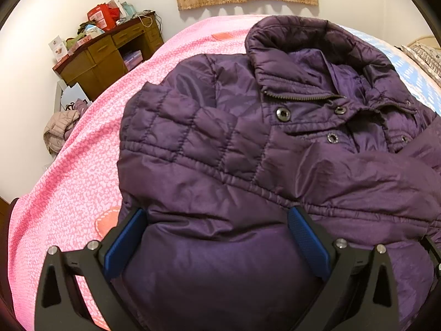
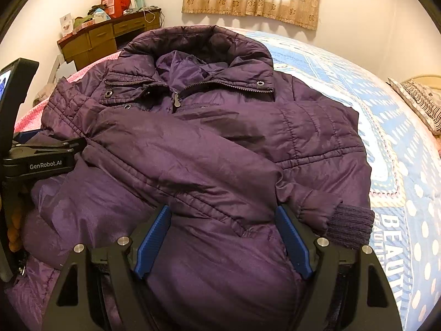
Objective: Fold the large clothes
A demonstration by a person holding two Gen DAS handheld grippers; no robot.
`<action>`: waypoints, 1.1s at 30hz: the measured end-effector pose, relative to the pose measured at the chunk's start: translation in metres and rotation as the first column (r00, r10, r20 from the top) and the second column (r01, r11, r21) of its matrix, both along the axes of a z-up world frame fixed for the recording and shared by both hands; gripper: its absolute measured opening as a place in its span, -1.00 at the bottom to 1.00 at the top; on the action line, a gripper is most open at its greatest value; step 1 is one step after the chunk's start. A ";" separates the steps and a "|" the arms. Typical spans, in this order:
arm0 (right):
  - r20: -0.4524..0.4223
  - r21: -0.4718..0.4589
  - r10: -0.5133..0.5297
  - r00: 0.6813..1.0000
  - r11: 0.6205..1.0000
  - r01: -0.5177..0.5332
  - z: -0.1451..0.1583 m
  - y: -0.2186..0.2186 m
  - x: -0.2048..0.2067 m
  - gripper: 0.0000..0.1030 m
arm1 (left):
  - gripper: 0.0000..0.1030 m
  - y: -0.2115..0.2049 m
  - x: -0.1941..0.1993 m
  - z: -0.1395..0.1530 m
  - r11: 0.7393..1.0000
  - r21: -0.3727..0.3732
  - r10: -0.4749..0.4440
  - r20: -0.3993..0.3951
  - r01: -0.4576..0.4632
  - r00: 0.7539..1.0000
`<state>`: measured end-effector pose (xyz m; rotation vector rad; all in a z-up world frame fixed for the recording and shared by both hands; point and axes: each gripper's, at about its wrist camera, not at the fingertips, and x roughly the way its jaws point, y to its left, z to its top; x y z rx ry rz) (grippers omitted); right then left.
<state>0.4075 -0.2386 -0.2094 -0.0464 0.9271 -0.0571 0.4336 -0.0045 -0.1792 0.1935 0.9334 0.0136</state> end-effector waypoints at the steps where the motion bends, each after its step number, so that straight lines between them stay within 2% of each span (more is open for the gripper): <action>1: 0.000 -0.001 0.000 1.000 1.000 0.000 0.000 0.000 0.000 0.53 | 1.00 -0.001 0.001 0.000 1.000 -0.001 0.001 0.000 -0.001 1.000; 22: -0.006 -0.071 -0.003 1.000 0.997 0.003 -0.001 0.008 0.001 0.53 | 1.00 -0.015 -0.006 -0.002 0.998 0.061 0.011 0.016 -0.012 1.000; 33: -0.003 -0.114 -0.005 1.000 0.993 0.005 -0.002 0.013 0.001 0.54 | 1.00 -0.014 -0.006 -0.002 0.998 0.053 0.012 0.015 -0.013 1.000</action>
